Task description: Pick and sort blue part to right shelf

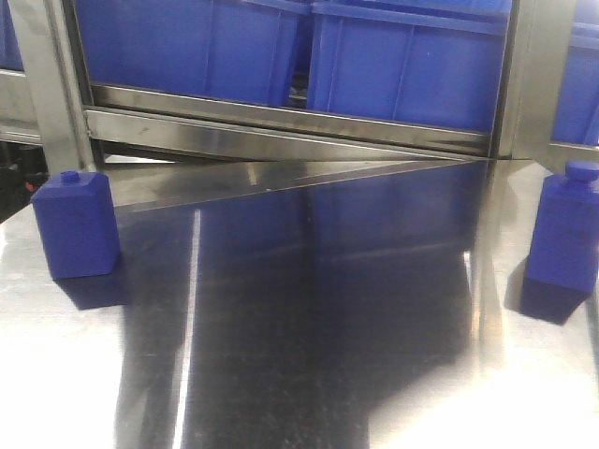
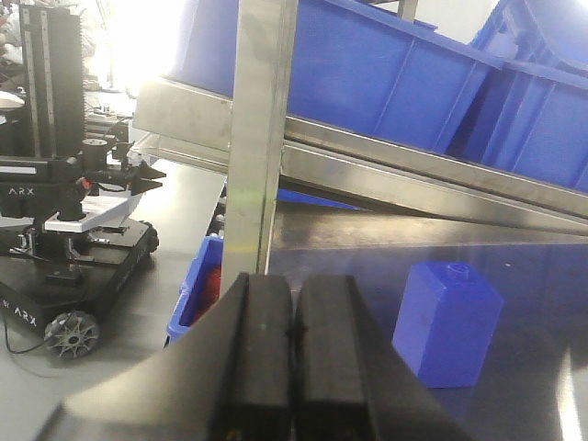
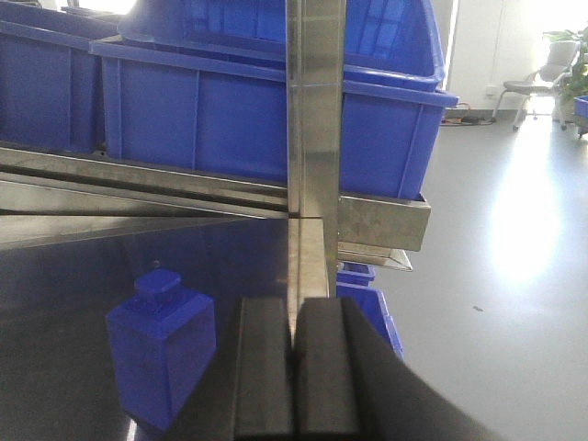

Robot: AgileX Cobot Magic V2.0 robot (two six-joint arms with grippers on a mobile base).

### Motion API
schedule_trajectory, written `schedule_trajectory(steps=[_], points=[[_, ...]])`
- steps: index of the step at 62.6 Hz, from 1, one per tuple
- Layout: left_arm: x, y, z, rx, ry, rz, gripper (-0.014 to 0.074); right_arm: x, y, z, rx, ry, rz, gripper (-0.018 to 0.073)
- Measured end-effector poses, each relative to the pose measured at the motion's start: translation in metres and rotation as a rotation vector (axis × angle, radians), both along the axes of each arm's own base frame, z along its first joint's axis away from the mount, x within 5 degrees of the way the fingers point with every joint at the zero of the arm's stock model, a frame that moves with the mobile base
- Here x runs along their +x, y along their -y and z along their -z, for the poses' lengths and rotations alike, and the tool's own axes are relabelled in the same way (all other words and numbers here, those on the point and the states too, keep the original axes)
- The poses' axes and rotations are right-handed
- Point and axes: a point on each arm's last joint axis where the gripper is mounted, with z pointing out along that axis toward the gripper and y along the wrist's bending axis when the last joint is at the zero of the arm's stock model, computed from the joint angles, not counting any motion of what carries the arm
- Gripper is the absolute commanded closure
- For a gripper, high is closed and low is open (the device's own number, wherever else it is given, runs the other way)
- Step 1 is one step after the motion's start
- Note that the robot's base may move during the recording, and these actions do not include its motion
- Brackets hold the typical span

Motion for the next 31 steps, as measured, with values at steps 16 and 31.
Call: schedule_trajectory(steps=[16,31], points=[[0.0,0.0,0.0,0.0,0.0,0.0,0.0473,0.0,0.0,0.0,0.0,0.0,0.0,0.0503],[-0.0001,-0.0003,-0.0038,-0.002,0.042,-0.003,0.0473,0.0,0.0,0.0,0.0,0.0,0.0,0.0503]])
